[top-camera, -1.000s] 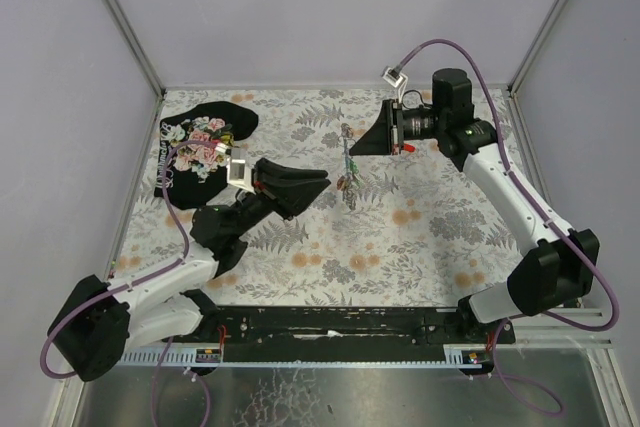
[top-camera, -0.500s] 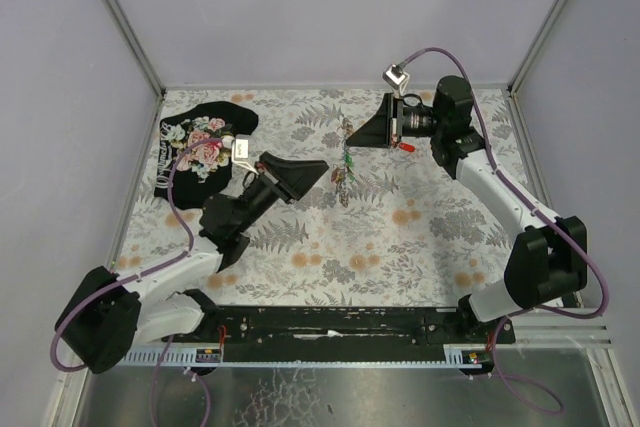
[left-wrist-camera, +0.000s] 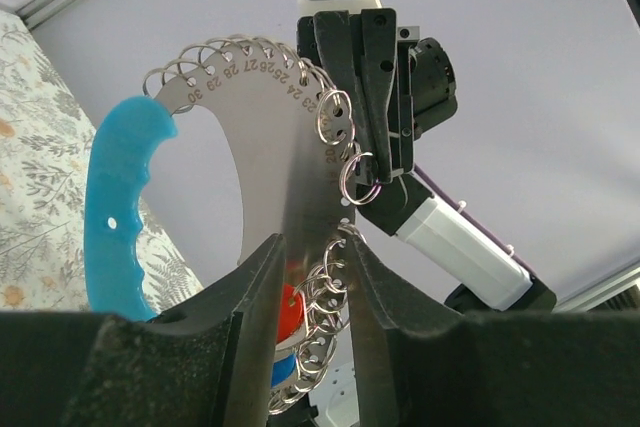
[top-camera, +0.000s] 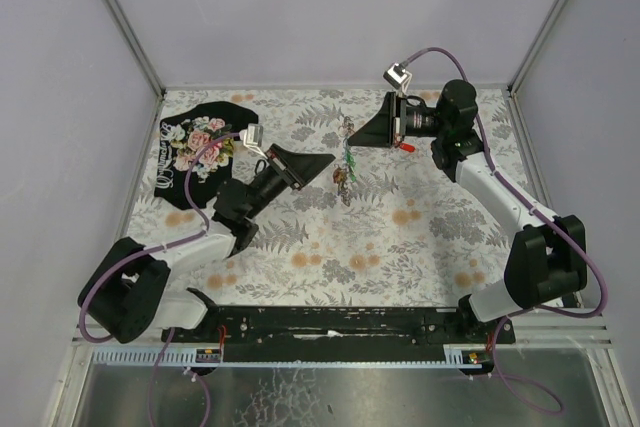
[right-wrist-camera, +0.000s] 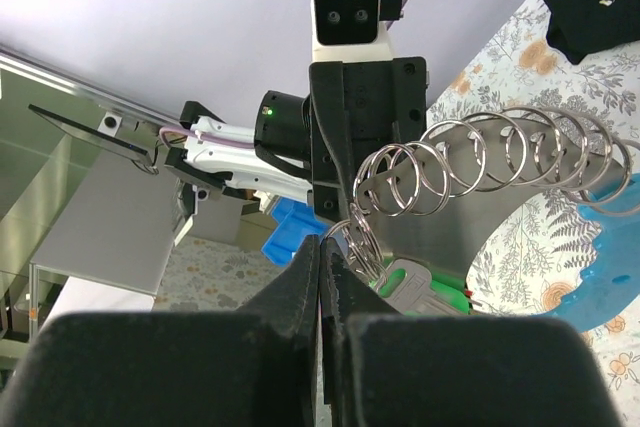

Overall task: Remove the keys from the keyring
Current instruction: Remove the key from the keyring.

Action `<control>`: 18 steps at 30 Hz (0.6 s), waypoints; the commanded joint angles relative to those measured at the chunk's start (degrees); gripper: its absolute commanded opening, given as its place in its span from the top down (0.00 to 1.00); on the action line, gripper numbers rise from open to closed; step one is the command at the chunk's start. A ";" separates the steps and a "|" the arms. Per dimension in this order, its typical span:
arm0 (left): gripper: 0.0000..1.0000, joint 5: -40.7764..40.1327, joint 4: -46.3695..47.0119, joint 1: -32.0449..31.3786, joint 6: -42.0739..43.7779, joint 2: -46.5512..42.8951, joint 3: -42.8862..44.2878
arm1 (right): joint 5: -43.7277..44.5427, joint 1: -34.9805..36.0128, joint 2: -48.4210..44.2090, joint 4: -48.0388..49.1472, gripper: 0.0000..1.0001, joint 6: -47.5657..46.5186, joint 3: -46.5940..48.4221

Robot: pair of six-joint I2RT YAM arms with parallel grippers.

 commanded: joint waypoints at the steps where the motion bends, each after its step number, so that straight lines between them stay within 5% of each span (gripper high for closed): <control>1: 0.69 1.59 6.81 0.58 -2.81 0.75 2.31 | -1.68 -0.38 -0.35 6.33 1.00 2.43 0.60; 18: 0.70 4.40 9.75 0.87 -4.04 5.33 5.92 | -2.27 -0.37 0.39 8.87 1.00 3.78 0.03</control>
